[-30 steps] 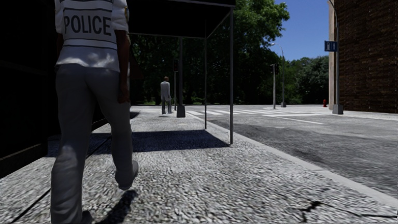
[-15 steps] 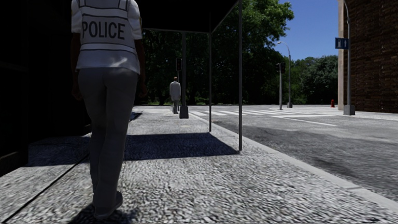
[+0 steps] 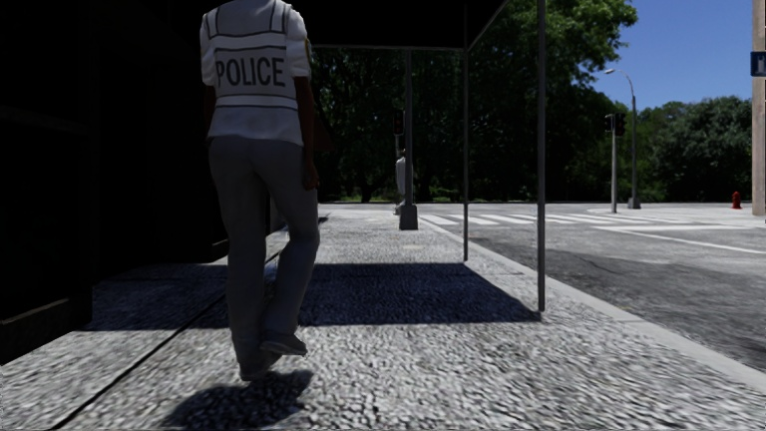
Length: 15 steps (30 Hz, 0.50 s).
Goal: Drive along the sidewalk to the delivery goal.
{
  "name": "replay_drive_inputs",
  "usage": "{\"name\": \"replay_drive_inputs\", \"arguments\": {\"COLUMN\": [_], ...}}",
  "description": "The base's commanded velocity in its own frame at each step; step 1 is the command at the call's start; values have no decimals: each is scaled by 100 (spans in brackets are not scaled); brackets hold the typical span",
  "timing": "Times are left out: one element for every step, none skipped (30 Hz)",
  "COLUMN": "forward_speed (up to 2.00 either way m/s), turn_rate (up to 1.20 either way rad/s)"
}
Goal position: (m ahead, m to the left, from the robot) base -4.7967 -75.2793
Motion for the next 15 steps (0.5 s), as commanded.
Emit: {"name": "replay_drive_inputs", "arguments": {"forward_speed": [85, 85, 85, 85, 85, 85, 85, 85, 85, 85, 85, 85, 85, 85, 85], "turn_rate": [35, 35, 35, 35, 34, 34, 34, 34, 34, 84, 84, 96, 111, 115, 78]}}
